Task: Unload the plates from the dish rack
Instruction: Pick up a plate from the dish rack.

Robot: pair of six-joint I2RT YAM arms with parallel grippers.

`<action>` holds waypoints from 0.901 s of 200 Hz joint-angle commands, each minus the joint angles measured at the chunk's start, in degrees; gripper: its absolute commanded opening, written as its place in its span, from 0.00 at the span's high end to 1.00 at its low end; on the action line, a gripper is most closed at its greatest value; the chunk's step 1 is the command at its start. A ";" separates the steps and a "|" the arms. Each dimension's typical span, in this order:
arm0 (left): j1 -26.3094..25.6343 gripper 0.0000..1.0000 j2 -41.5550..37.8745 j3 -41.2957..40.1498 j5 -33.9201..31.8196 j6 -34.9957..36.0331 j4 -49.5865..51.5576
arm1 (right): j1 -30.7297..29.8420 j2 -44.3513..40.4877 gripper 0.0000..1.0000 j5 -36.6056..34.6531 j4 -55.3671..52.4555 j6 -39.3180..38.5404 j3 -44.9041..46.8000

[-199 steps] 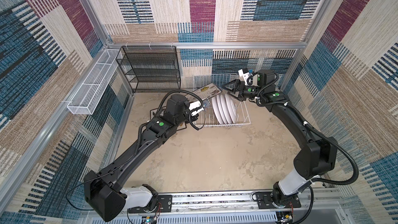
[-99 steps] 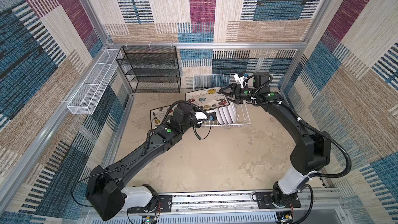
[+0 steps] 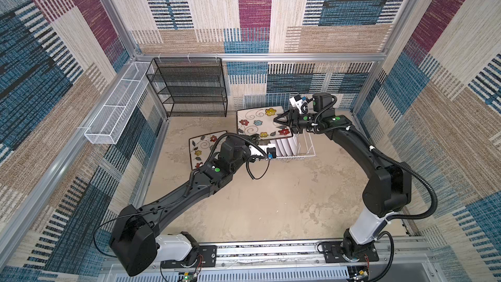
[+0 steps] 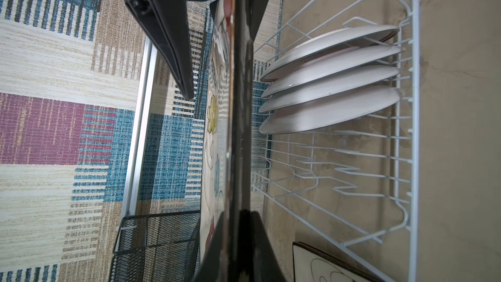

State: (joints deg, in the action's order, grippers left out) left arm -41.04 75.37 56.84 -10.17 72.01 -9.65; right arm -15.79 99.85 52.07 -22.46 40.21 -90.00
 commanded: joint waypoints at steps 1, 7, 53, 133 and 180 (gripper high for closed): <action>-0.27 1.00 -0.28 -0.04 0.31 2.63 -12.13 | -0.15 0.17 0.53 1.67 0.48 0.17 -0.02; -0.42 1.00 -0.28 -0.19 0.33 2.78 -12.07 | -0.28 0.17 0.55 1.79 0.57 0.31 -0.08; -0.61 1.00 -0.40 -1.22 -0.06 3.40 -13.43 | -0.29 0.04 0.68 1.89 1.21 1.07 0.03; -0.62 0.84 -0.35 -0.83 -0.82 0.21 -9.38 | -0.29 -1.06 0.99 2.73 6.74 5.07 2.63; -0.62 0.41 -0.40 0.13 -1.02 -1.96 -4.28 | -0.17 -3.07 1.00 1.69 13.86 10.15 4.72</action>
State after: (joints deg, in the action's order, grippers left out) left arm -41.65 75.35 55.51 -11.60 71.85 -11.84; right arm -15.92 98.06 52.16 -17.65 49.19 -85.58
